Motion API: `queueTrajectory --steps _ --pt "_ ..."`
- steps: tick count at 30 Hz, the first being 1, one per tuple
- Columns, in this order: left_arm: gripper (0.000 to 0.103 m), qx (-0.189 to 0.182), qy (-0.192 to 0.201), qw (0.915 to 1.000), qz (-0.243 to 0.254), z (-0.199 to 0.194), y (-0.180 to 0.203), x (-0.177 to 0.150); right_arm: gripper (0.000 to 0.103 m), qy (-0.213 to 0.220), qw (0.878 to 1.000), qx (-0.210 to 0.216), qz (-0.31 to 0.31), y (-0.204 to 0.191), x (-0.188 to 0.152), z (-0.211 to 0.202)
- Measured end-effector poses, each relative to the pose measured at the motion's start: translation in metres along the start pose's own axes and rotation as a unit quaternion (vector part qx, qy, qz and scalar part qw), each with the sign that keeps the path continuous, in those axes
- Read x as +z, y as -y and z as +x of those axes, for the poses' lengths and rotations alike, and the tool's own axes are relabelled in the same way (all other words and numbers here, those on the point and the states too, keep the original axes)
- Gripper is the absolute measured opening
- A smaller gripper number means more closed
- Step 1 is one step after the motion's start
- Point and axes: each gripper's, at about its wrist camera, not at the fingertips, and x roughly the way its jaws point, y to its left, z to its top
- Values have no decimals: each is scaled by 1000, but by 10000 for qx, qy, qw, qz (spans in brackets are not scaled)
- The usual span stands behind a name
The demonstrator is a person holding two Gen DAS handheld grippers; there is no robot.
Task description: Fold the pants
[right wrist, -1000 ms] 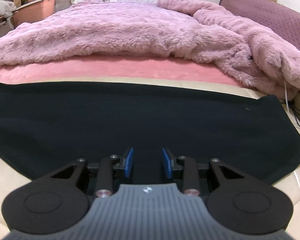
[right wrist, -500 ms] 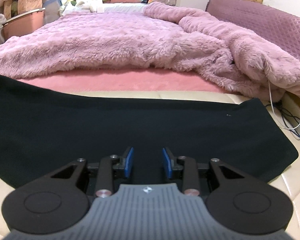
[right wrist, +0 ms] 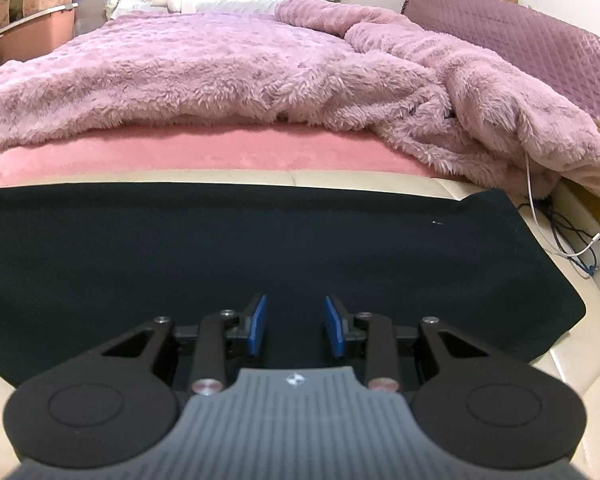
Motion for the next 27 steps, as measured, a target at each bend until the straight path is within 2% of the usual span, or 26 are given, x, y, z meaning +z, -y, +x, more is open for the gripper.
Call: queueTrajectory --steps 2,3,4,7,10,12,14,18,23,25,26,27 --pt "23 -10 181 9998 -69 -1 -5 -5 29 -22 10000 -5 -35 -1 0 1" --pt "30 -104 255 9994 -189 -4 -11 -8 29 -21 10000 9 -45 -2 0 1" --pt "33 -223 345 9984 -378 -9 -18 -13 29 -14 10000 20 -50 -3 -1 0" --pt "33 -680 578 9909 -1004 -26 -39 -35 29 12 9999 83 -71 -6 -2 -5" --pt "33 -1232 655 9759 -1678 -34 -53 -65 29 12 9998 193 -71 -10 -4 -13" --pt "33 -1667 638 9588 -2212 -31 -59 -89 29 -18 9997 261 -32 -12 -7 -20" --pt "33 -1898 613 9434 -2649 -25 -61 -106 31 -27 9995 320 -41 -15 -11 -27" --pt "33 -2009 619 9188 -3340 -10 -63 -123 34 -38 9992 385 -141 -23 -18 -39" --pt "33 -1992 554 8994 -3851 8 -67 -131 34 -13 9988 411 -256 -25 -22 -54" --pt "32 -1992 630 8960 -3919 12 -66 -132 34 -55 9988 387 -295 -22 -23 -60" --pt "26 -1978 665 8968 -3901 12 -65 -132 34 -101 9988 373 -302 -20 -25 -62" --pt "15 -1944 686 8990 -3865 11 -64 -133 34 -156 9987 360 -319 -18 -26 -65"
